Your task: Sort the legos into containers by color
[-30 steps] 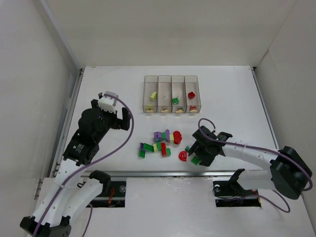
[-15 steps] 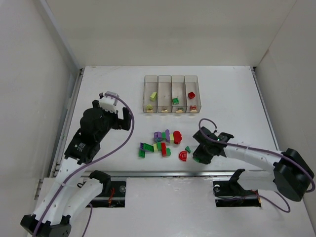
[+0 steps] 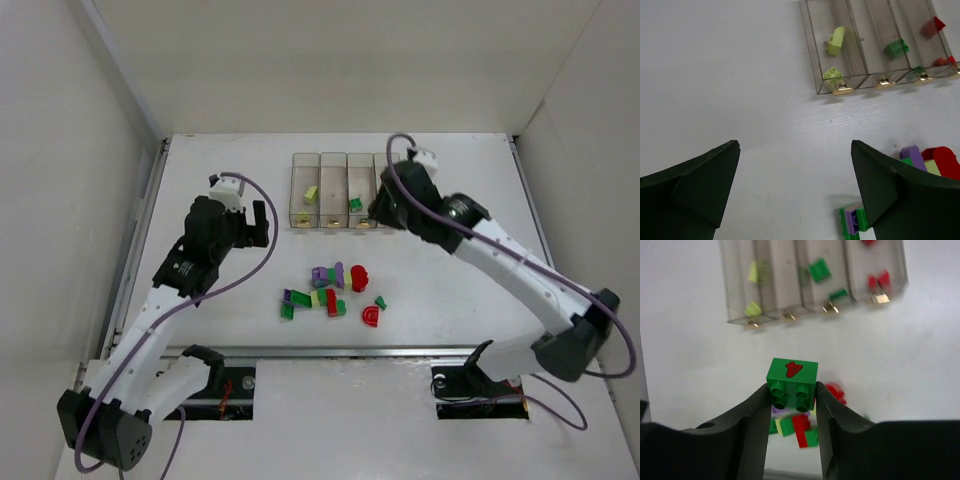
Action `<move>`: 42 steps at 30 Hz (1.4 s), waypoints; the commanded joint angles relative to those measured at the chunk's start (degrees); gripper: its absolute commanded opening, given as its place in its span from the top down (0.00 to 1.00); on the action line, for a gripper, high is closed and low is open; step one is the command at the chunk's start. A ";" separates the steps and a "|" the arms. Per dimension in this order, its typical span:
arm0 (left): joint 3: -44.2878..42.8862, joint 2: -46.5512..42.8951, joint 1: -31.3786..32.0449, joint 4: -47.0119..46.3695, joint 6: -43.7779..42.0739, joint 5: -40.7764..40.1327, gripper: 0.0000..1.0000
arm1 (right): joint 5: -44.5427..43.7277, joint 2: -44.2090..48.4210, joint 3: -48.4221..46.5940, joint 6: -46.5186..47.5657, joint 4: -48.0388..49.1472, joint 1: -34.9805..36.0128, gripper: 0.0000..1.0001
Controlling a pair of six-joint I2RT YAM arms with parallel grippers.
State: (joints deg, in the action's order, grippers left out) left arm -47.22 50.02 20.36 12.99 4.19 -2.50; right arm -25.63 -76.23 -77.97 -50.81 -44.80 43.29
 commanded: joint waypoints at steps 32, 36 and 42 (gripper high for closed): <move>-22.47 37.50 -5.24 -8.43 -7.96 -2.68 0.01 | 28.87 -53.58 -44.98 30.59 4.81 -19.56 0.37; -24.67 38.13 -5.24 -8.42 -9.63 -3.91 0.01 | 27.48 -51.05 -43.31 29.62 6.56 -19.56 0.26; -20.90 32.17 -5.77 -10.88 -12.18 -0.32 0.01 | 22.38 -43.76 -44.11 29.62 6.92 -19.56 0.24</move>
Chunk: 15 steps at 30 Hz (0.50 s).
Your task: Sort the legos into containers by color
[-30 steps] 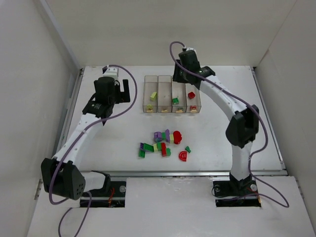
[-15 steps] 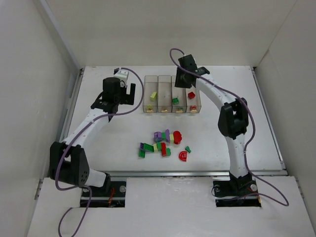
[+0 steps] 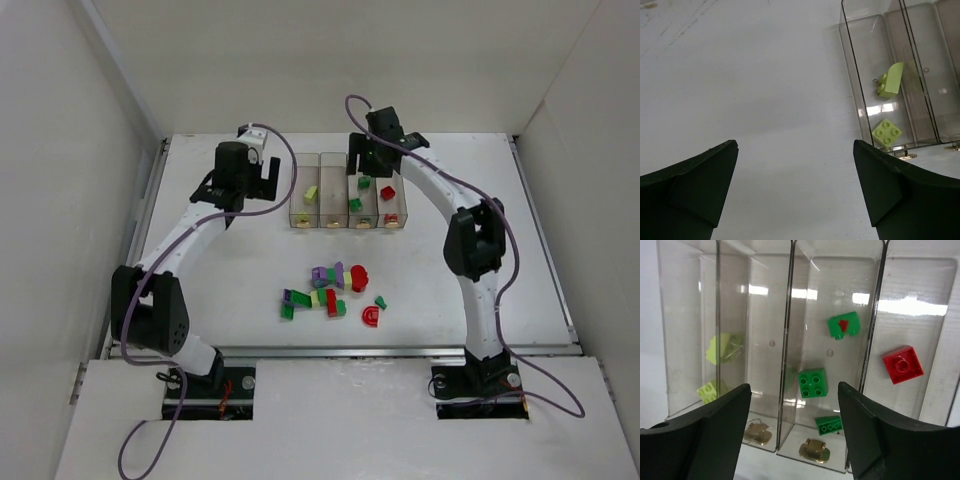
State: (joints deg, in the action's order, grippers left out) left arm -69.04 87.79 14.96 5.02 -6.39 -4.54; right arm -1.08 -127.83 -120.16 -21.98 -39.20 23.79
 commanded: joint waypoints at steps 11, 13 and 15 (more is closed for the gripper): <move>25.96 -23.35 1.56 -14.07 -2.93 10.78 0.01 | -10.78 35.95 37.57 0.21 -5.10 15.40 0.26; 27.11 -24.50 2.96 -14.07 -2.14 11.30 0.01 | -11.31 40.53 44.36 -3.41 -3.44 16.55 0.29; 28.42 -26.60 2.97 -14.07 -2.13 11.30 0.01 | -8.95 47.45 53.77 -7.18 0.33 16.55 0.34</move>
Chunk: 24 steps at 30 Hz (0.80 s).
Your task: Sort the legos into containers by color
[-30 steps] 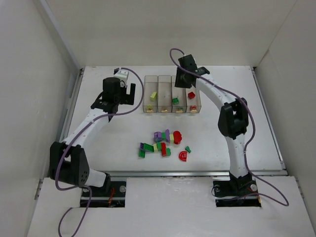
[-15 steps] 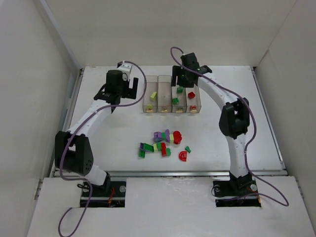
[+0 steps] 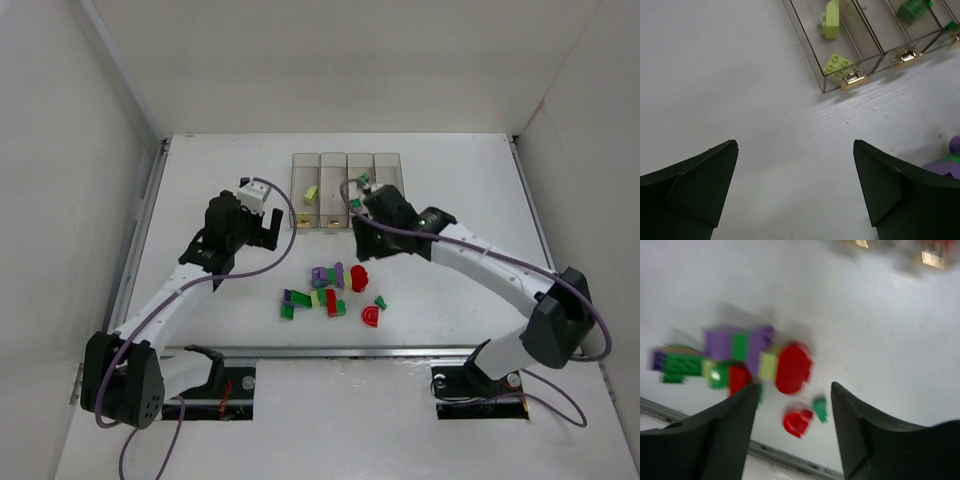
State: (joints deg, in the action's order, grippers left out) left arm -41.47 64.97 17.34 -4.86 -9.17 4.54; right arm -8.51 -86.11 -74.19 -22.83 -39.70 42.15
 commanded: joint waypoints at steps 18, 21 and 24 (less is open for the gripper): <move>7.11 -13.03 5.07 -5.60 1.00 1.26 0.01 | -3.18 2.18 23.84 -15.14 8.94 4.17 0.52; 7.64 -14.16 5.07 -5.07 1.00 1.88 0.01 | -5.89 0.24 23.13 -16.36 7.72 4.17 0.52; 8.16 -14.69 5.07 -4.54 1.00 1.88 0.01 | -6.43 -0.29 23.13 -17.42 8.93 4.17 0.52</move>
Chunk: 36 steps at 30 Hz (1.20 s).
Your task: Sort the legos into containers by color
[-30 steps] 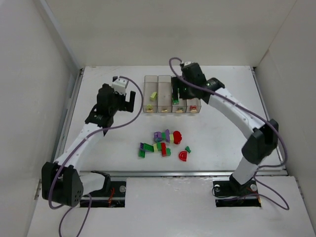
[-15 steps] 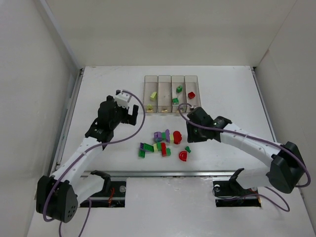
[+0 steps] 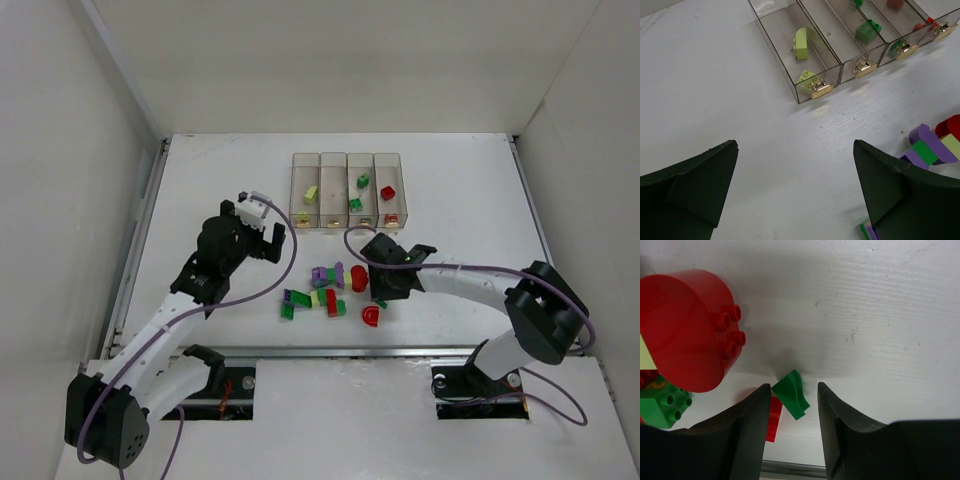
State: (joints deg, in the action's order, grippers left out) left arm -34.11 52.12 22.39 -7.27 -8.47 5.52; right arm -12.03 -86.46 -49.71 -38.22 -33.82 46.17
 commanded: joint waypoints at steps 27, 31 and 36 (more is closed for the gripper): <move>1.41 -0.26 -1.12 -2.14 0.82 0.90 0.01 | 0.27 -1.26 -3.27 0.69 -0.53 0.15 0.91; 1.94 -0.79 -1.12 -2.14 0.30 0.37 0.01 | -3.87 -0.74 -15.01 1.21 -6.51 -1.08 0.91; 3.17 -0.27 -1.12 -3.19 -1.89 -0.16 0.01 | -5.19 -4.15 -28.84 3.93 -5.29 -8.80 0.92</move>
State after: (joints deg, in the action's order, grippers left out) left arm -31.42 52.10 21.50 -7.84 -8.86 5.54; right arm -13.76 -89.17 -71.09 -36.29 -40.05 41.91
